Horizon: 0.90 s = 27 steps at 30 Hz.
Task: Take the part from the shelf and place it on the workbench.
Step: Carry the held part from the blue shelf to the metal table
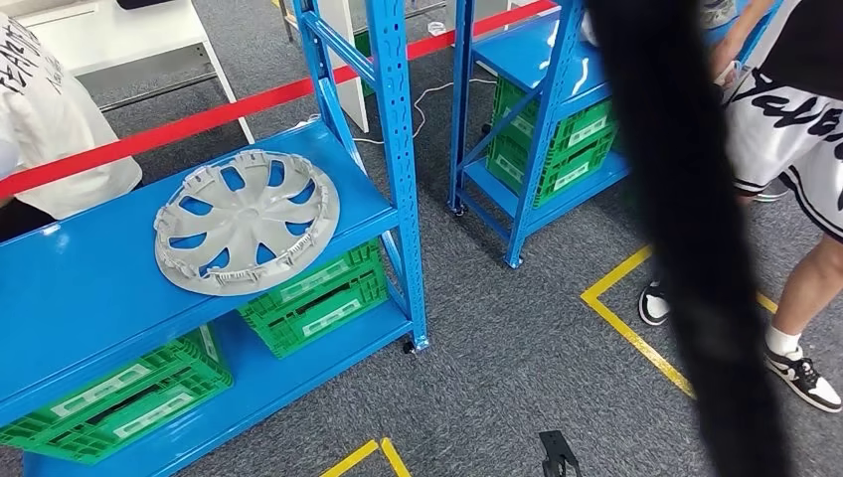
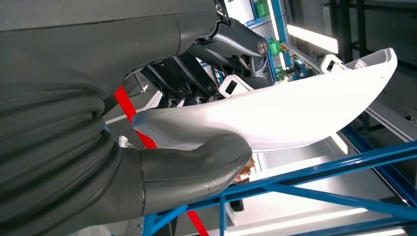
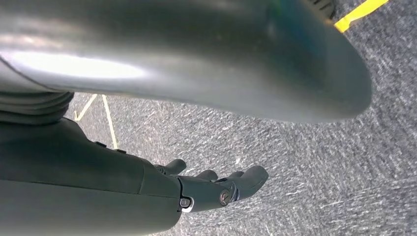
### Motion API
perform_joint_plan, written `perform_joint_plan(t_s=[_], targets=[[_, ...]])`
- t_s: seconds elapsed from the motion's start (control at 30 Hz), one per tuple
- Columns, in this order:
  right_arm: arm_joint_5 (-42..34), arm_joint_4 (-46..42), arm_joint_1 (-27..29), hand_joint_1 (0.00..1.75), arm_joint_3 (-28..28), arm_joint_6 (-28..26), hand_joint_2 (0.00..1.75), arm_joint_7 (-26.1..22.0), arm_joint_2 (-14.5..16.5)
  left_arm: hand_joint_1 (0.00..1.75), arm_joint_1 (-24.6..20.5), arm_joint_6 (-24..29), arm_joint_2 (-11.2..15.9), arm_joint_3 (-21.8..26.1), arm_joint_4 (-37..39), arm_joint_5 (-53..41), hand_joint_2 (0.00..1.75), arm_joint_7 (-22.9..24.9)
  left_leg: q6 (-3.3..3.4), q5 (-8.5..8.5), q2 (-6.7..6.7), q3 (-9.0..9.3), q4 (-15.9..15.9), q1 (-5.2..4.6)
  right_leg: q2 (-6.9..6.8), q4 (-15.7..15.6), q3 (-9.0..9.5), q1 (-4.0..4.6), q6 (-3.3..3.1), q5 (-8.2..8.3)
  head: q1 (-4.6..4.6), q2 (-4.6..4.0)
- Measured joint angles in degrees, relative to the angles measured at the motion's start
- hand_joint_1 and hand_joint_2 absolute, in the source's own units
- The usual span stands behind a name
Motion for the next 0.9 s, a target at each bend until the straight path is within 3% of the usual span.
perform_joint_plan(t_s=[0.07, 0.1, 0.13, 0.2, 0.27, 0.3, 0.4, 0.43, 0.47, 0.53, 0.57, 0.6, 0.63, 0.67, 0.7, 0.77, 0.83, 0.9], targets=[[-0.02, 0.00, 0.00, 0.00, 0.00, -0.01, 0.00, -0.03, 0.00, 1.75, 0.98, 0.25, 0.67, 0.00, -0.15, 0.10, 1.75, -0.22, -0.38, -3.25, 0.00, -1.62, 6.11, 0.25, -0.04, 0.07, -1.06, 0.02, -0.09, 0.76, 0.02, 0.00], [-0.03, 0.00, 0.00, 0.00, 0.00, -0.01, 0.00, -0.02, 0.01, 1.75, 1.50, 0.39, 0.94, 0.01, -0.26, 0.13, 1.75, -0.30, -0.42, -3.25, 0.00, -1.35, 7.02, 0.32, -0.06, 0.13, -1.64, 0.03, -0.06, 1.17, 0.01, 0.00], [-0.04, 0.00, 0.01, 0.00, 0.00, -0.01, 0.00, 0.02, 0.02, 1.75, 1.94, 0.53, 1.19, 0.03, -0.42, 0.13, 1.75, -0.37, -0.36, -2.18, -0.01, -0.08, 5.91, 0.37, -0.07, 0.18, -2.21, 0.03, -0.01, 1.60, 0.01, 0.00], [-0.09, 0.00, 0.00, 0.00, 0.00, -0.05, 0.00, 0.19, 0.08, 1.75, 2.40, 0.80, 1.67, 0.20, -0.91, 0.13, 1.75, -0.50, 0.04, 0.55, -0.02, 4.73, -1.06, 0.38, -0.06, 0.23, -3.17, 0.03, 0.24, 2.49, 0.02, 0.00], [-0.30, 0.00, -0.01, 0.00, -0.02, -0.21, 0.00, 0.47, 0.14, 1.75, 2.55, 0.97, 2.05, 0.43, -1.59, 0.12, 1.75, -0.64, 0.47, 1.41, -0.08, 8.60, -7.30, 0.06, -0.03, 0.01, -3.62, 0.05, 0.78, 3.45, 0.03, 0.00], [-0.45, 0.00, 0.00, 0.00, -0.05, -0.28, 0.00, 0.68, 0.15, 1.75, 2.54, 1.04, 2.16, 0.53, -1.83, 0.09, 1.75, -0.70, 0.70, 1.31, -0.11, 9.21, -8.69, -0.14, -0.03, -0.21, -3.67, 0.03, 1.13, 3.99, -0.03, 0.00], [-0.98, 0.00, 0.08, 0.00, -0.17, -0.40, 0.00, 1.06, 0.22, 1.75, 2.45, 1.11, 2.22, 0.76, -2.02, -0.25, 1.75, -0.82, 1.80, 2.84, 0.02, 8.42, -9.37, -0.12, 0.08, -0.73, -3.92, 0.06, 2.27, 4.93, -0.25, 0.00], [-1.11, 0.01, 0.11, 0.00, -0.21, -0.42, 0.00, 1.04, 0.25, 1.75, 2.40, 1.10, 2.21, 0.77, -2.04, -0.39, 1.75, -0.85, 2.26, 3.56, 0.13, 7.97, -9.58, 0.04, 0.10, 0.12, -4.39, 0.11, 2.55, 3.69, -0.17, 0.00], [-1.23, 0.01, 0.14, 0.00, -0.23, -0.42, 0.00, 1.03, 0.28, 1.75, 2.34, 1.07, 2.20, 0.78, -2.07, -0.50, 1.75, -0.89, 2.64, 4.35, 0.24, 7.34, -9.72, 0.20, 0.09, 2.15, -5.16, 0.14, 2.73, 1.36, -0.09, 0.00], [-1.37, 0.02, 0.11, 0.00, -0.24, -0.40, 0.00, 1.02, 0.34, 1.75, 2.27, 0.95, 2.21, 0.81, -2.10, -0.62, 1.75, -0.94, 3.12, 5.71, 0.31, 5.55, -9.53, 0.14, -0.03, 8.99, -6.94, 0.09, 2.93, -4.42, 0.10, 0.00], [-1.41, 0.02, 0.11, 0.00, -0.24, -0.40, 0.00, 1.04, 0.37, 1.75, 2.29, 0.86, 2.21, 0.83, -2.10, -0.68, 1.75, -0.94, 3.19, 6.39, 0.32, 4.55, -9.35, 0.08, -0.06, 12.31, -7.42, 0.10, 3.00, -6.02, 0.12, 0.00], [-1.44, 0.02, 0.10, 0.00, -0.24, -0.41, 0.00, 1.07, 0.37, 1.75, 2.34, 0.75, 2.21, 0.83, -2.10, -0.78, 1.75, -0.94, 3.20, 7.01, 0.32, 3.53, -9.15, 0.03, -0.06, 14.39, -7.27, 0.12, 3.03, -6.24, 0.12, 0.00], [-1.49, 0.02, 0.08, 0.00, -0.25, -0.44, 0.00, 1.16, 0.37, 1.75, 2.42, 0.61, 2.21, 0.83, -2.10, -0.87, 1.75, -0.95, 3.13, 7.60, 0.32, 2.50, -8.88, 0.00, -0.06, 14.75, -6.26, 0.15, 2.99, -5.30, 0.12, 0.00], [-1.58, 0.02, 0.07, 0.00, -0.26, -0.51, 0.00, 1.27, 0.37, 1.75, 2.52, 0.44, 2.21, 0.84, -2.10, -0.96, 1.75, -0.95, 3.00, 8.14, 0.32, 1.49, -8.57, -0.01, -0.07, 13.22, -4.28, 0.16, 2.86, -3.90, 0.12, 0.00], [-1.68, 0.02, 0.03, 0.00, -0.29, -0.62, 0.00, 1.38, 0.39, 1.75, 2.60, 0.27, 2.22, 0.84, -2.10, -1.05, 1.75, -0.97, 2.83, 8.63, 0.32, 0.55, -8.17, -0.01, -0.08, 10.09, -1.48, 0.17, 2.66, -3.11, 0.13, 0.00], [-1.90, 0.02, -0.10, 0.00, -0.46, -0.93, 0.00, 1.69, 0.50, 1.75, 2.67, -0.13, 2.22, 0.85, -2.10, -1.33, 1.75, -1.06, 2.29, 9.50, 0.34, -0.85, -7.47, -0.13, -0.11, 2.75, 3.77, 0.40, 2.18, -3.93, 0.14, 0.00], [-2.08, 0.02, -0.18, 0.00, -0.72, -1.20, 0.00, 2.04, 0.73, 1.75, 2.65, -0.53, 2.03, 0.73, -1.94, -1.70, 1.75, -1.28, 1.61, 10.39, 0.42, -1.30, -7.37, -0.13, -0.08, -0.56, 5.30, 0.66, 1.72, -5.01, 0.16, 0.00], [-2.31, 0.04, -0.14, 0.00, -1.02, -1.40, 0.00, 2.23, 1.09, 1.75, 2.61, -0.78, 1.52, 0.50, -1.52, -2.16, 1.75, -1.64, 0.91, 10.84, 0.35, -1.59, -7.54, -0.04, -0.16, -0.87, 4.50, 0.51, 1.05, -3.88, 0.15, 0.00]])
